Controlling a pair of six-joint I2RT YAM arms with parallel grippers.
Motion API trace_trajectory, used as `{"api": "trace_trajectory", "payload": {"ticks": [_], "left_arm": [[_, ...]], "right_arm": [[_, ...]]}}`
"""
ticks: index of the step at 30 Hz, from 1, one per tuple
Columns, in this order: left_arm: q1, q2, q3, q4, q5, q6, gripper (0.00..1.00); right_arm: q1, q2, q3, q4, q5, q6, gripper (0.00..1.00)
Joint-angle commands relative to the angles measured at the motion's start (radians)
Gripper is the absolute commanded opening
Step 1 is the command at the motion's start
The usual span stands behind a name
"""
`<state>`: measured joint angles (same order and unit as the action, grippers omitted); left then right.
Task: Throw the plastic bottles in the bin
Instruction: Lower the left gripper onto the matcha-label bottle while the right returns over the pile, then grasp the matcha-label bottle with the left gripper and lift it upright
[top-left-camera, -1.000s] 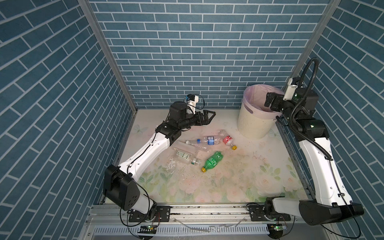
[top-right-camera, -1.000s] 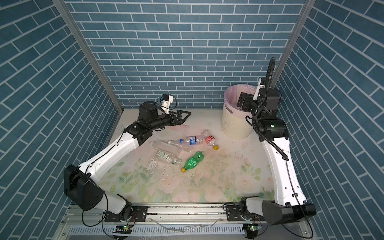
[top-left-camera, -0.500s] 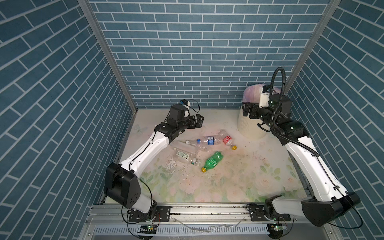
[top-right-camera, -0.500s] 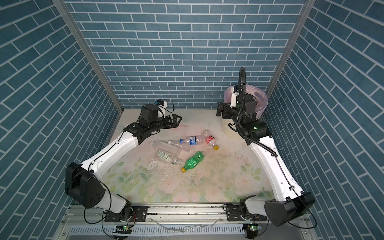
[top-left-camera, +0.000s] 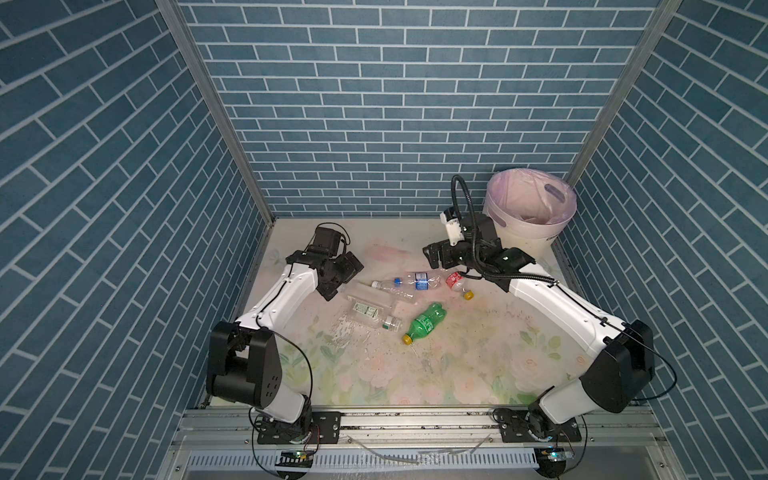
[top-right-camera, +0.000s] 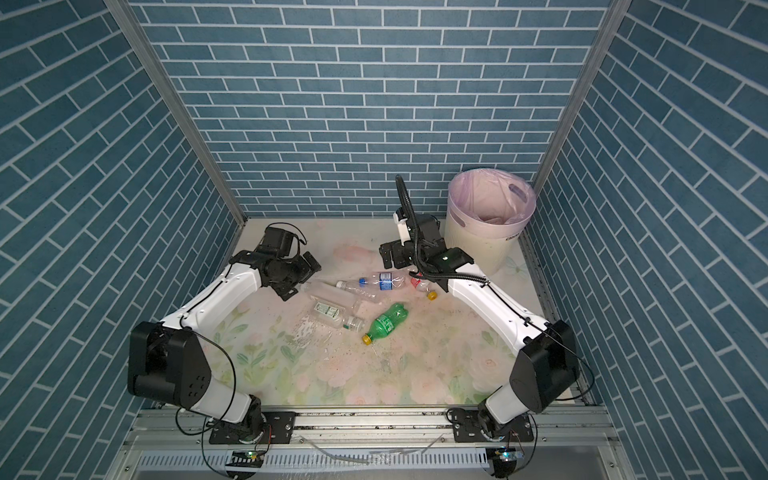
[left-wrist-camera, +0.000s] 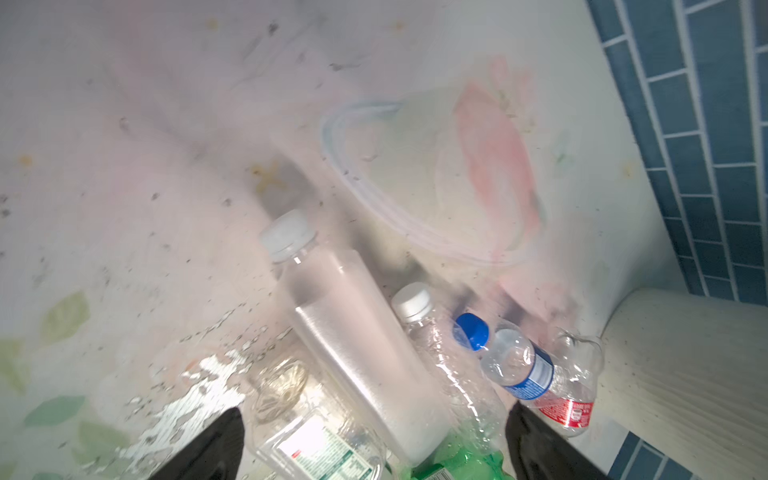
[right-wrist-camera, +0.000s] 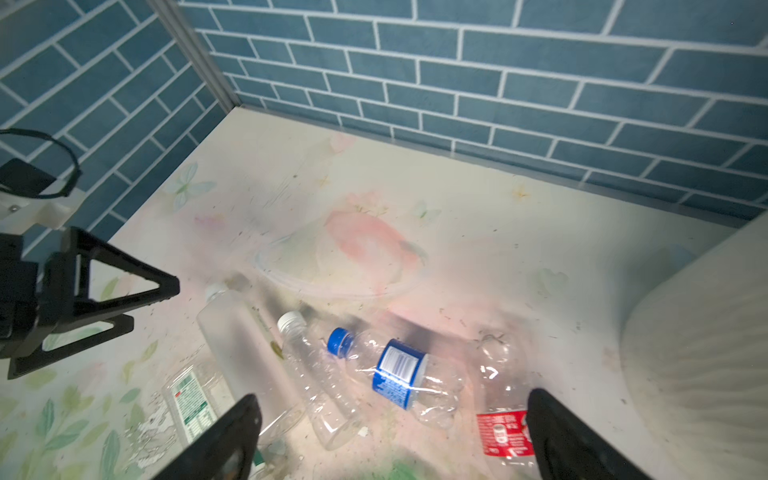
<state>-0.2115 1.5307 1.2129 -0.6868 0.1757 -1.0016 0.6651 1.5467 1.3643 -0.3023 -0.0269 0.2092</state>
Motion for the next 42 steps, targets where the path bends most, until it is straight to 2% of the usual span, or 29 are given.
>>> {"api": "trace_trajectory", "payload": {"ticks": [1, 6, 11, 17, 26, 30, 32, 33, 35, 42], "left_arm": [[0.025, 0.001, 0.016, -0.095, -0.013, -0.168, 0.99], [0.037, 0.101, 0.103, -0.192, -0.003, -0.212, 0.99], [0.035, 0.154, 0.111, -0.152, 0.031, -0.287, 0.99], [0.032, 0.208, 0.145, -0.17, -0.002, -0.319, 0.99], [0.021, 0.295, 0.146, -0.048, 0.025, -0.29, 0.97], [0.014, 0.307, 0.132, 0.001, 0.017, -0.284, 0.96], [0.014, 0.324, 0.133, 0.002, 0.02, -0.282, 0.93], [0.014, 0.332, 0.132, 0.008, 0.025, -0.28, 0.87], [0.014, 0.36, 0.135, 0.012, 0.043, -0.278, 0.82], [0.015, 0.416, 0.176, -0.043, 0.059, -0.217, 0.82]], "right_arm": [[0.04, 0.029, -0.033, 0.09, -0.027, -0.001, 0.99], [0.057, 0.069, -0.036, 0.121, -0.052, 0.018, 0.99], [0.057, 0.109, -0.013, 0.118, -0.056, 0.006, 0.99], [0.057, 0.103, -0.042, 0.138, -0.056, 0.007, 0.99], [0.057, 0.086, -0.087, 0.161, -0.056, 0.042, 0.99], [0.057, 0.074, -0.097, 0.139, -0.042, 0.021, 0.99], [0.057, 0.069, -0.094, 0.126, -0.022, 0.007, 0.99], [0.057, 0.068, -0.091, 0.12, -0.018, 0.003, 0.99], [0.057, 0.069, -0.084, 0.113, -0.009, 0.001, 0.99], [0.057, 0.104, -0.059, 0.125, 0.013, 0.035, 0.99]]}}
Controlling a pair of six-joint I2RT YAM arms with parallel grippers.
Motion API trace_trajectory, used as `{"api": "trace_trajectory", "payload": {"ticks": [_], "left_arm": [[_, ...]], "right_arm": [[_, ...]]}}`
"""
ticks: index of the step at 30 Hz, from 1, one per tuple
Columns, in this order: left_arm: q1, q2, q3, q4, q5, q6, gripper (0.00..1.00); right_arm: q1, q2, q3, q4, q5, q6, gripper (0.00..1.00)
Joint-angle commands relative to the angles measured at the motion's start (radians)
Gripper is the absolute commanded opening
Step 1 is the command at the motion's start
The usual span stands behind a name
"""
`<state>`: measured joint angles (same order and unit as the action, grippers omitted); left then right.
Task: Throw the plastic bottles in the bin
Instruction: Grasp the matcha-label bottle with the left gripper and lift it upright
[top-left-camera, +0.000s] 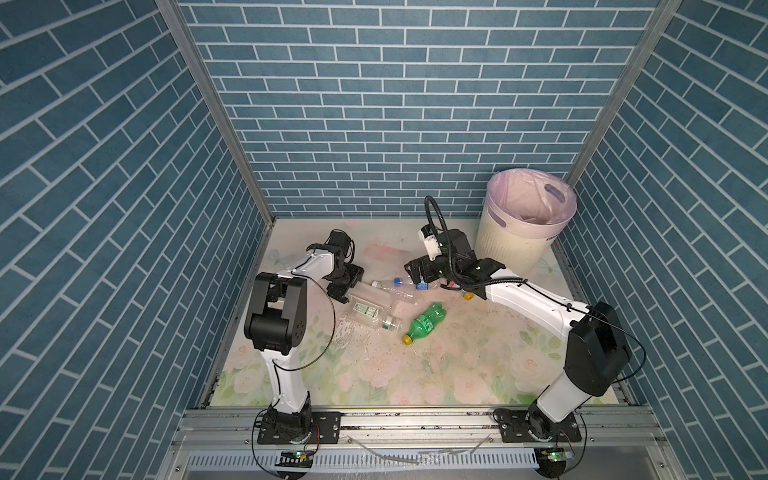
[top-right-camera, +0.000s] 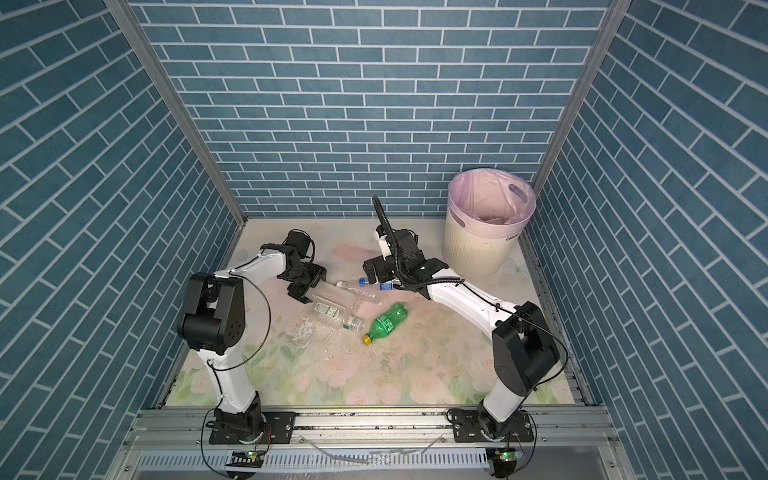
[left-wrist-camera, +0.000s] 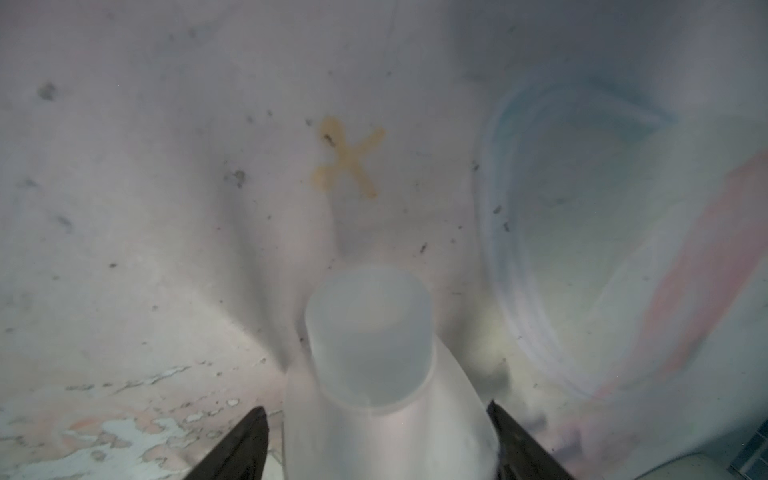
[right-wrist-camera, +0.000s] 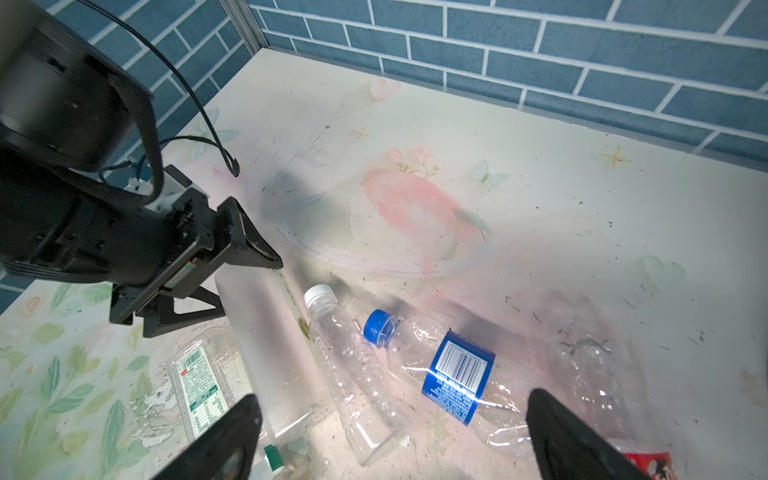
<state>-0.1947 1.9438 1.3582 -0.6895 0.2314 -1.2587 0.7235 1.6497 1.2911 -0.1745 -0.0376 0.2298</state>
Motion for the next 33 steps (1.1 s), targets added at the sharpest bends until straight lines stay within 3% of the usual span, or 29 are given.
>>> {"api": "trace_trajectory", "payload": {"ticks": [1, 10, 19, 33], "left_arm": [[0.0, 0.004, 0.03, -0.045, 0.005, 0.045, 0.81], [0.027, 0.005, 0.011, -0.013, -0.005, 0.091, 0.54], [0.037, -0.039, -0.033, 0.156, -0.007, 0.055, 0.51], [0.037, -0.1, -0.032, 0.171, 0.049, 0.153, 0.46]], "right_arm": [[-0.001, 0.01, 0.019, -0.001, 0.022, 0.025, 0.99], [0.005, 0.043, 0.035, 0.043, 0.012, 0.091, 0.97], [0.01, 0.045, 0.082, -0.08, -0.024, 0.017, 0.97], [0.005, 0.061, 0.099, -0.025, -0.045, 0.038, 0.97]]}}
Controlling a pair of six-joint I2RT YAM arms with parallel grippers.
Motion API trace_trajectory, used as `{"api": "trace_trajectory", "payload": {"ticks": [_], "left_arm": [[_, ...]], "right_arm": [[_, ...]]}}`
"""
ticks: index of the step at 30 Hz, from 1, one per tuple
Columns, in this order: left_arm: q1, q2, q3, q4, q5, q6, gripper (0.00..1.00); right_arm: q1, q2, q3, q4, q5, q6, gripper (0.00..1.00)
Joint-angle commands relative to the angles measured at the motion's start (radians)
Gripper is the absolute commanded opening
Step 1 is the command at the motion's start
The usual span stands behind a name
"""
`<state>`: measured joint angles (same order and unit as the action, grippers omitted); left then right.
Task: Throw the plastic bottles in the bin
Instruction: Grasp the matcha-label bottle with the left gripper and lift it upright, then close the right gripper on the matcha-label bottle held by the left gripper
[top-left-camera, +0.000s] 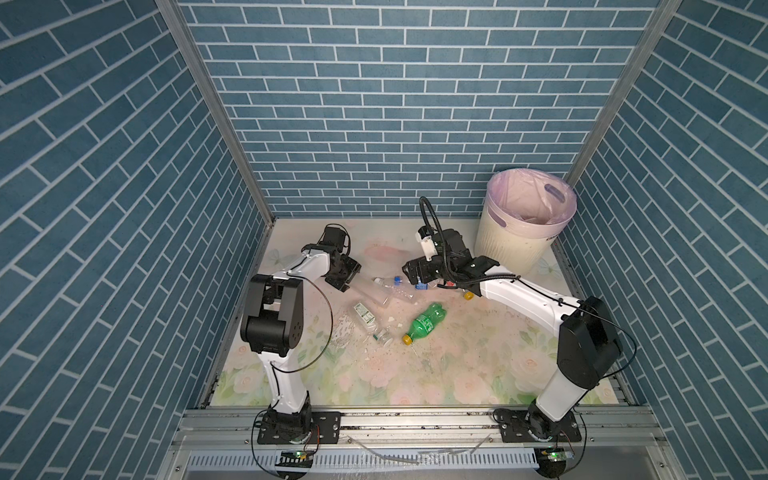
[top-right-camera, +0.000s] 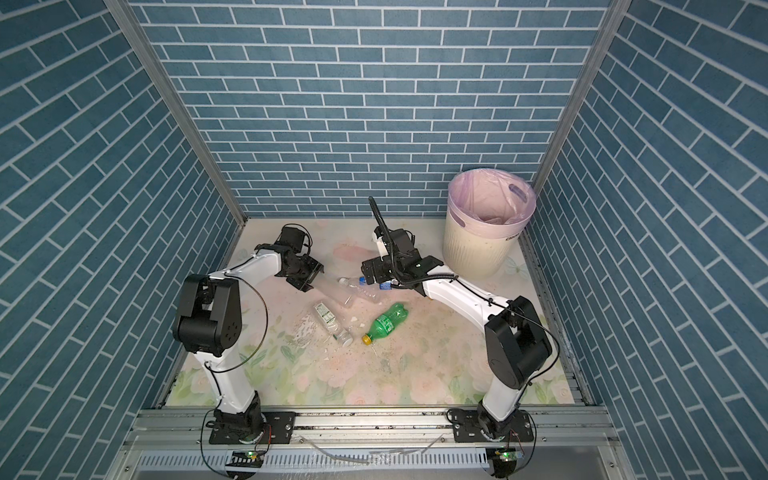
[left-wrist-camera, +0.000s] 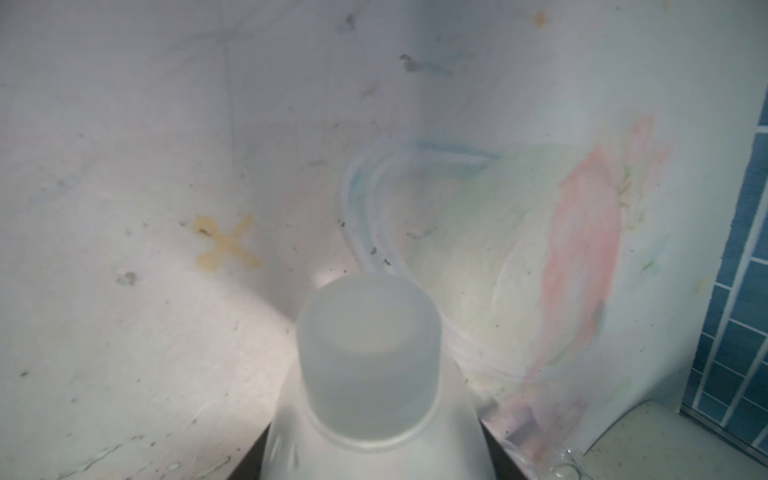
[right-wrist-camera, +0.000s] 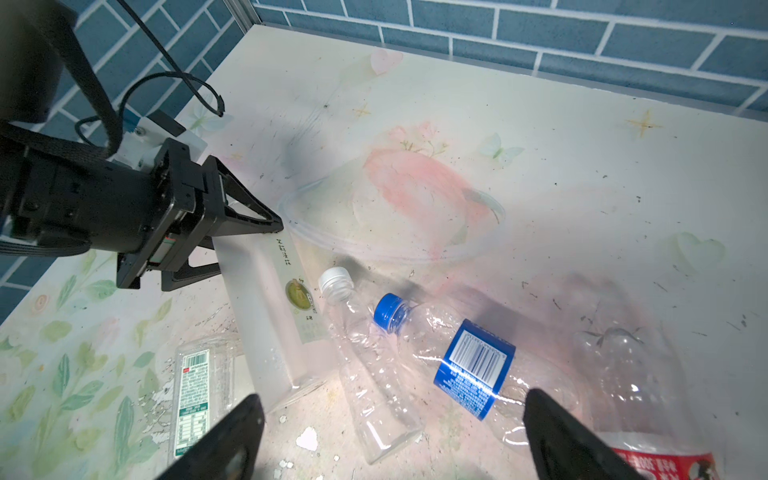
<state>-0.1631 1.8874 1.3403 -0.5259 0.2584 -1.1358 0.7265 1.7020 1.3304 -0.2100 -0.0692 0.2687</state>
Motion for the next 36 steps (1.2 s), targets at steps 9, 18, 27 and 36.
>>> {"api": "trace_trajectory", "payload": {"ticks": [9, 18, 27, 36], "left_arm": [[0.008, -0.069, -0.005, 0.013, 0.064, 0.112, 0.38], [0.008, -0.149, 0.009, 0.148, 0.121, 0.209, 0.4], [-0.035, -0.172, 0.138, 0.201, 0.156, 0.339, 0.4], [-0.047, -0.168, 0.089, 0.361, 0.278, 0.312, 0.4]], "right_arm": [[-0.004, 0.026, 0.053, 0.07, -0.077, 0.056, 0.98], [-0.01, 0.039, 0.066, 0.102, -0.113, 0.086, 0.98], [-0.041, 0.026, 0.101, 0.139, -0.174, 0.134, 0.99], [-0.052, 0.026, 0.068, 0.264, -0.26, 0.201, 0.99]]}}
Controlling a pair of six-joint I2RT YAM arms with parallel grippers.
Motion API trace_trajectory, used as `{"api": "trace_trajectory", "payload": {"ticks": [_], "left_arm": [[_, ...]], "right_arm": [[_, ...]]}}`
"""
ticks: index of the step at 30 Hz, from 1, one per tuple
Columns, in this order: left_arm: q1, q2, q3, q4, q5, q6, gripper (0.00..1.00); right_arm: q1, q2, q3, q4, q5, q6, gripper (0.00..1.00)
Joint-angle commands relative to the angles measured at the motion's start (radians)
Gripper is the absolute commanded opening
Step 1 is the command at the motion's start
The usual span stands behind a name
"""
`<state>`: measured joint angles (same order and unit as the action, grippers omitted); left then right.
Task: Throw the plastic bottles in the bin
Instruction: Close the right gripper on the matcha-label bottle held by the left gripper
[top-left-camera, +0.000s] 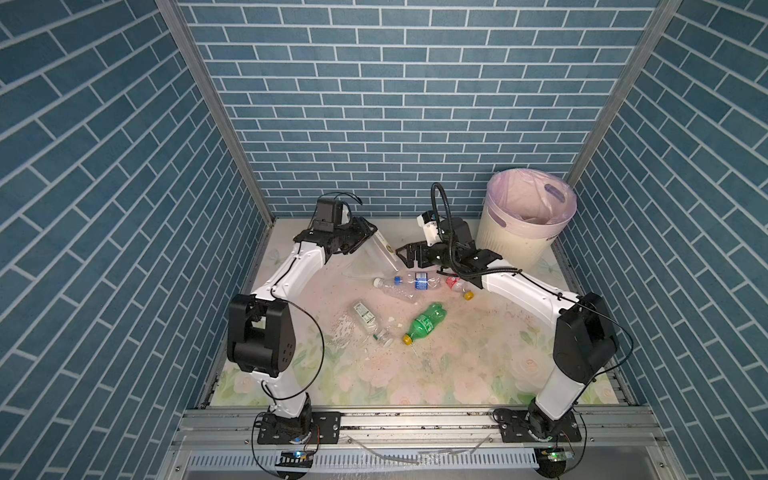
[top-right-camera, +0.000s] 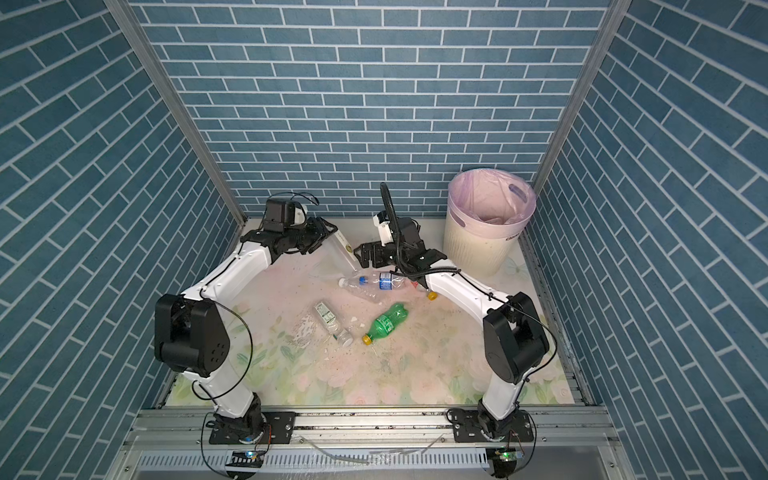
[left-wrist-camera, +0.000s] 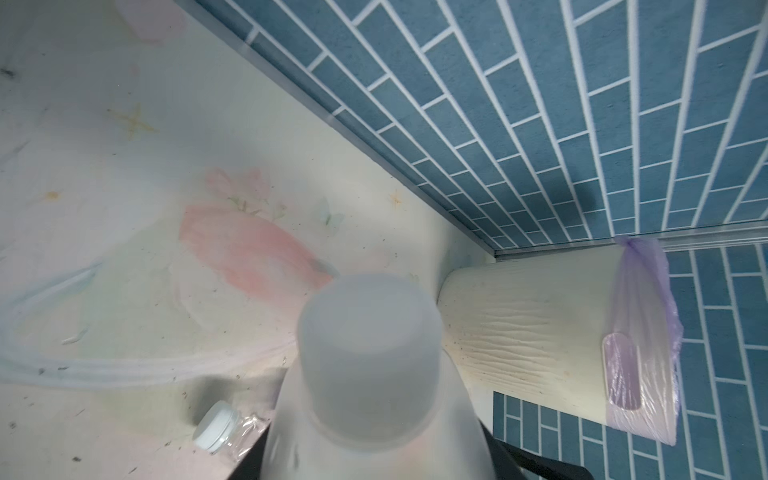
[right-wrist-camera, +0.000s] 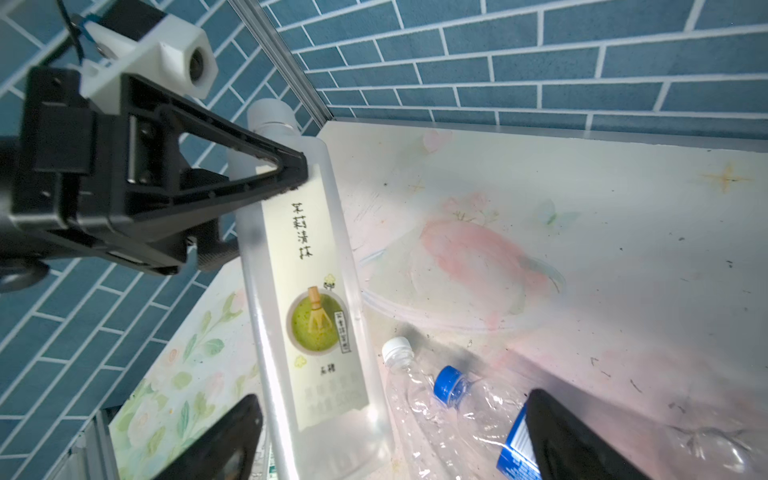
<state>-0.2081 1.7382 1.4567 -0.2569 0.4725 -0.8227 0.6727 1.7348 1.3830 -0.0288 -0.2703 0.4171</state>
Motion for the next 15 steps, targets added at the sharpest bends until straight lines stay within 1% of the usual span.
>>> {"api": "trace_trajectory", "payload": {"ticks": [1, 4, 9, 15], "left_arm": [[-0.003, -0.018, -0.035, 0.12, 0.083, -0.011, 0.4], [-0.007, -0.023, -0.054, 0.176, 0.115, -0.026, 0.4], [-0.008, -0.023, -0.068, 0.205, 0.14, -0.04, 0.4], [-0.008, -0.028, -0.081, 0.25, 0.172, -0.066, 0.41]], "right_arm": [[0.002, 0.0, 0.014, 0.093, -0.067, 0.062, 0.99], [0.004, 0.023, 0.023, 0.106, -0.084, 0.076, 0.98], [0.005, 0.063, 0.037, 0.13, -0.101, 0.094, 0.98], [0.013, 0.117, 0.067, 0.135, -0.106, 0.085, 0.98]]}}
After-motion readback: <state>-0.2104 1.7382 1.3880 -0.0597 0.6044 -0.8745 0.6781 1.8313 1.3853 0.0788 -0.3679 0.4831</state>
